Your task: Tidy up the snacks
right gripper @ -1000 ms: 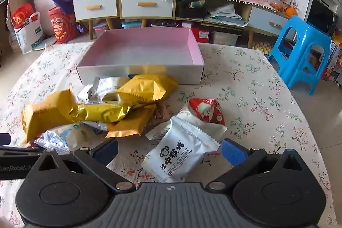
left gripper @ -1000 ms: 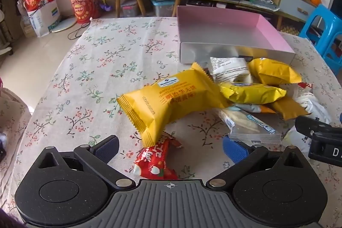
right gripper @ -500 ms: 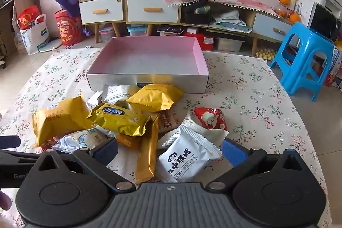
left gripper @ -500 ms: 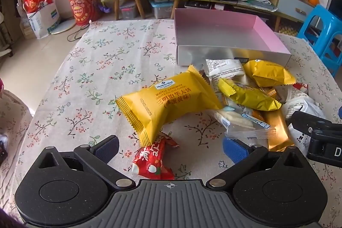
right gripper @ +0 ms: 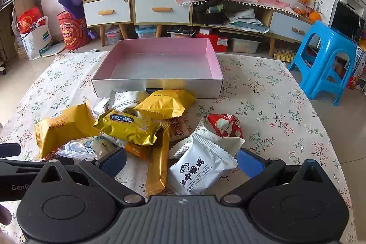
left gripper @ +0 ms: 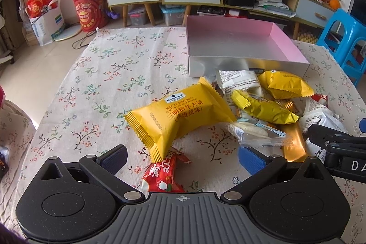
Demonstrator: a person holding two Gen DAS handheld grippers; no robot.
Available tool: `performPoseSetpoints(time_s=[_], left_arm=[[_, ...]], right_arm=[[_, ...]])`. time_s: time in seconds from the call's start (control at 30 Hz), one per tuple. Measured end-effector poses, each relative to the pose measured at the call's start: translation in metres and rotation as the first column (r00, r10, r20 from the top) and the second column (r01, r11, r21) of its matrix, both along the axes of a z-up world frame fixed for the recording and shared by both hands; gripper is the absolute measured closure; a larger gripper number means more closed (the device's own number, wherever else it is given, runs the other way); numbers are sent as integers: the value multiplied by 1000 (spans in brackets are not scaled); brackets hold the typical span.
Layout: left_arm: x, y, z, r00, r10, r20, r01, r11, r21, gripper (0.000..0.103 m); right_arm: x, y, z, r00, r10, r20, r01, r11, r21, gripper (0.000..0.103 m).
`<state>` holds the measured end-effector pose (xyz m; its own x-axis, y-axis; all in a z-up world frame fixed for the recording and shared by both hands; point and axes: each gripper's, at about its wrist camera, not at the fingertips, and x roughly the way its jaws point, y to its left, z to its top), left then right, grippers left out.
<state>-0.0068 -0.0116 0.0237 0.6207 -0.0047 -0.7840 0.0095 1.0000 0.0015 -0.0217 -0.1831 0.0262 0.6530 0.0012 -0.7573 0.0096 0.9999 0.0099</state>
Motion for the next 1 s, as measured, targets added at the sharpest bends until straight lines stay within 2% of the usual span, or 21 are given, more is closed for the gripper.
performPoseSetpoints(time_s=[1.0], left_arm=[[1,1,0,1000,1,3,-1,1000,-4,0]], right_arm=[[1,0,0,1000,-5,-3,5,1000,3,10]])
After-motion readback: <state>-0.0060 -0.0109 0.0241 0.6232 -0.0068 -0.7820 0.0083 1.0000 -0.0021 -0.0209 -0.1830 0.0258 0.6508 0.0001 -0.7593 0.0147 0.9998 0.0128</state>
